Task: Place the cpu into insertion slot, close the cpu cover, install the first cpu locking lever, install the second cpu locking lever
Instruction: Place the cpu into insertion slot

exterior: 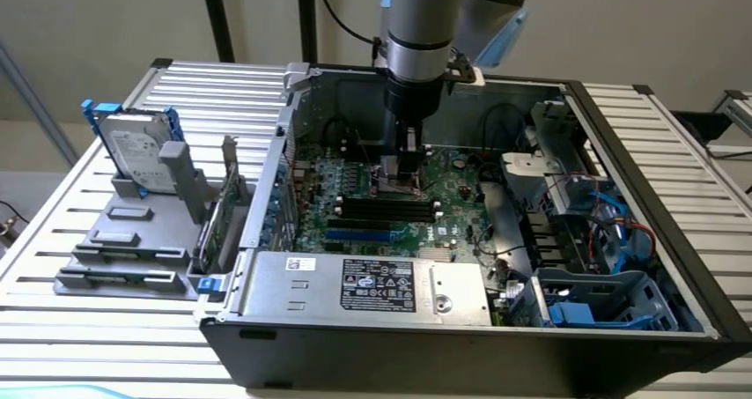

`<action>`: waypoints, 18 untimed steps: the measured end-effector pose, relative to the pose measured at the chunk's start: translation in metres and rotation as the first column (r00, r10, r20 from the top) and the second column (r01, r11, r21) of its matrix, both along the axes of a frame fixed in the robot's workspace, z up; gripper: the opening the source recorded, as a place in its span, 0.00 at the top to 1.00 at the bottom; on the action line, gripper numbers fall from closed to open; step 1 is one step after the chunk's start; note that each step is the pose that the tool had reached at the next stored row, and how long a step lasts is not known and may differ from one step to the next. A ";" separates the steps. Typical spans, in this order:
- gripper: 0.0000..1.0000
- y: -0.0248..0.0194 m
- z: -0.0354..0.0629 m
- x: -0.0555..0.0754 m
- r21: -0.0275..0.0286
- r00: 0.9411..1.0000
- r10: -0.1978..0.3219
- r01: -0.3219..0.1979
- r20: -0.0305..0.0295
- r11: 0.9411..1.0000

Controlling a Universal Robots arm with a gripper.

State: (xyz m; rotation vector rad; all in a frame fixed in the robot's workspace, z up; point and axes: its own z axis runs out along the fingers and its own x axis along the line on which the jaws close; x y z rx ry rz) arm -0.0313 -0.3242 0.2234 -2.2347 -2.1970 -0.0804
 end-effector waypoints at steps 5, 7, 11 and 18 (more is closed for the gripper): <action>0.45 0.0001 -0.0092 0.000 0.000 1.000 0.000 0.000 0.000 1.000; 0.45 0.0001 -0.0128 0.000 -0.001 1.000 0.000 0.000 0.000 1.000; 0.45 0.0001 -0.0178 0.000 0.000 1.000 0.000 0.000 -0.005 1.000; 0.45 0.0000 -0.0199 0.000 -0.003 1.000 0.000 0.000 -0.010 1.000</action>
